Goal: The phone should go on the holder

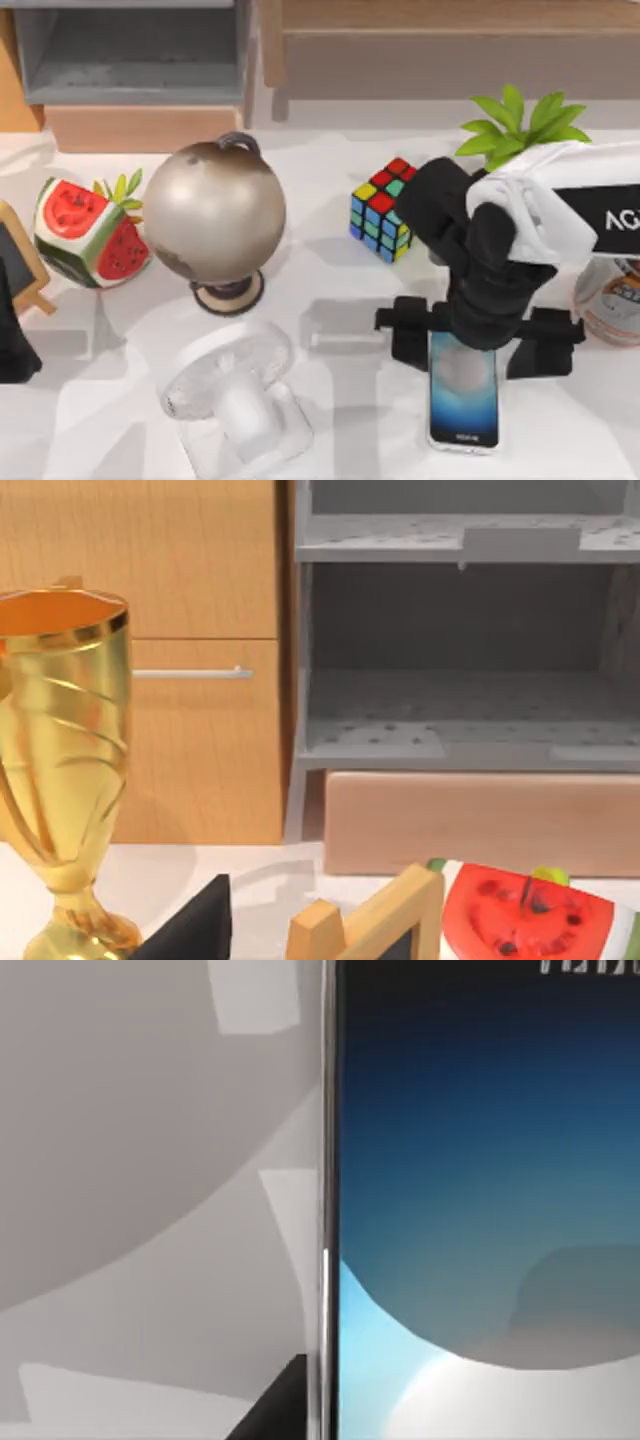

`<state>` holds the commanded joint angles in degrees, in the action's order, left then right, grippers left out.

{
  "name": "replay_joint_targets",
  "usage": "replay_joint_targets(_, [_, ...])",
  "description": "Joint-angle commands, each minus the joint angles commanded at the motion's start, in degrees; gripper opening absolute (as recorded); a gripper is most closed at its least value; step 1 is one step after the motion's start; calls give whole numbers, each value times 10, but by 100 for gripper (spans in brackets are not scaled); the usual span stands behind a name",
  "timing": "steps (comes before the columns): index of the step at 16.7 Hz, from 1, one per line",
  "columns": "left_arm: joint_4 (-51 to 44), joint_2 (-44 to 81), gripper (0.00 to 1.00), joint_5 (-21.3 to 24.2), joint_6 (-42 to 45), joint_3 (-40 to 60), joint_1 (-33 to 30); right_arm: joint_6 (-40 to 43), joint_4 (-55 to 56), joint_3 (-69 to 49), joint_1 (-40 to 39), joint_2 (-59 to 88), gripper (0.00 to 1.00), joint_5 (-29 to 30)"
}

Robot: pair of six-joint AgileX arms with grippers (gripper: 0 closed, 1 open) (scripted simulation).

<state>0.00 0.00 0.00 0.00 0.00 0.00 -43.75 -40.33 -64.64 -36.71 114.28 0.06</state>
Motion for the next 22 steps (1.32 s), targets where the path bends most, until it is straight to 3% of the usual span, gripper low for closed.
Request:
replay_joint_targets(2, [0,0,100,0,0,0,0,0,0,0,0,0,2,0])
replay_joint_targets(3, [0,0,100,0,0,0,0,0,0,0,0,0,0,0])
replay_joint_targets(22, [0,0,100,0,0,0,0,5,-71,-29,1,-52,0,12])
